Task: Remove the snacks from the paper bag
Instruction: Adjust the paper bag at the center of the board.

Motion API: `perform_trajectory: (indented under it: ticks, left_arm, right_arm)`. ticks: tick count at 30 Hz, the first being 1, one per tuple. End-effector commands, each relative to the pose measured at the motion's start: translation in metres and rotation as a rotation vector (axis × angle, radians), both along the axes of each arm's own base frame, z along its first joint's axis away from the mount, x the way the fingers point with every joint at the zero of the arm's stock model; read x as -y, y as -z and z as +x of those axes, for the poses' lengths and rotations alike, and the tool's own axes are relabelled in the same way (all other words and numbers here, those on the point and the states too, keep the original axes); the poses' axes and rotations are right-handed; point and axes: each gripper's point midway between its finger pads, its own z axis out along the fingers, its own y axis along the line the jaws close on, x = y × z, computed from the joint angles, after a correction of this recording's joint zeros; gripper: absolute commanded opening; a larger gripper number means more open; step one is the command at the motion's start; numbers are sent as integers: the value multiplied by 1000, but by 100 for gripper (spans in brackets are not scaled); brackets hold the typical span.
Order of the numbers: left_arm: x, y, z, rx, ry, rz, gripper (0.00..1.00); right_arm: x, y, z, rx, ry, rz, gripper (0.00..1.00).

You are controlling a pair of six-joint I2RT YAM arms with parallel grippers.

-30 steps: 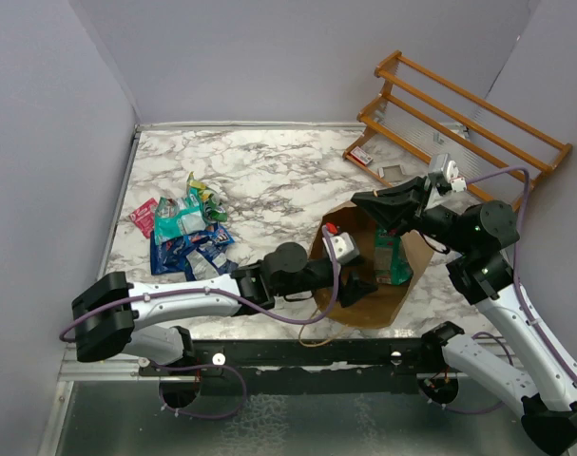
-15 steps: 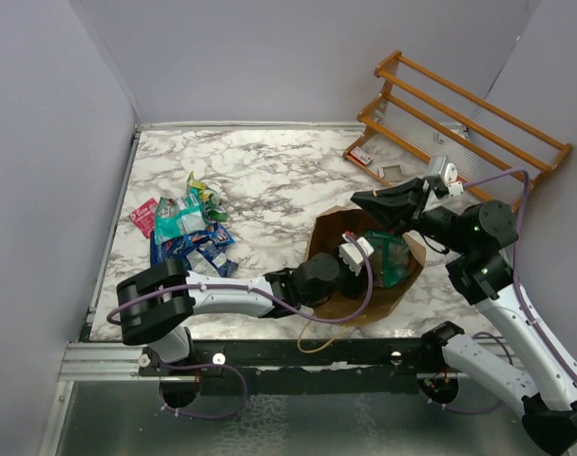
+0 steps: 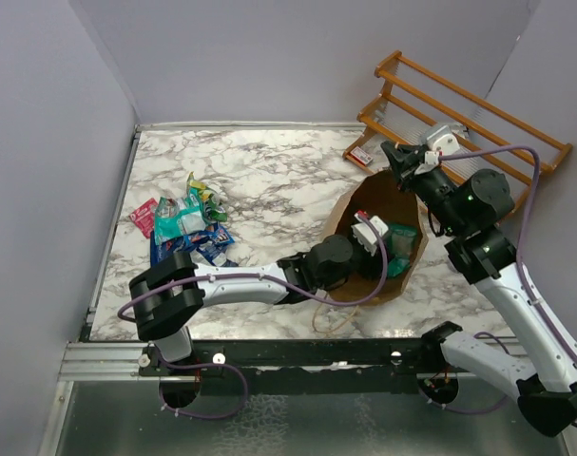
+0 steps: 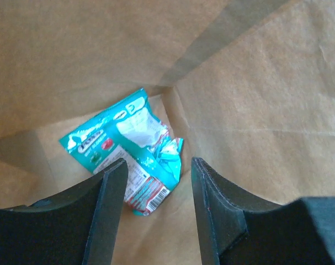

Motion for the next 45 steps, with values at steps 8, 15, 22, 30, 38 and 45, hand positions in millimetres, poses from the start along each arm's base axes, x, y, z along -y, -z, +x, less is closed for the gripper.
perform_trajectory:
  ticks: [8,15,22,30,38,45]
  left_arm:
    - [-3,-10,10,-31,36,-49,54]
    - [-22,-1,1,-73,47,-35,62]
    - [-63,9,-23,-147,46,-47,64]
    - [-81,15,-28,-75,-32,-46,59]
    - [-75,28,-17,-41,-110,-36,47]
    - [-85,59,2,-21,-213,23,44]
  right_arm:
    - [4,-52,-3,171,20,-88,2]
    - [-68,49,-83,11,-593,-27,2]
    - [-78,77,-87,-162,-664,86,2]
    - [-87,60,-91,-202,-739,196,2]
    - [-85,44,-92,-301,-706,300,2]
    - [-82,24,-111,-335,-761,376,2]
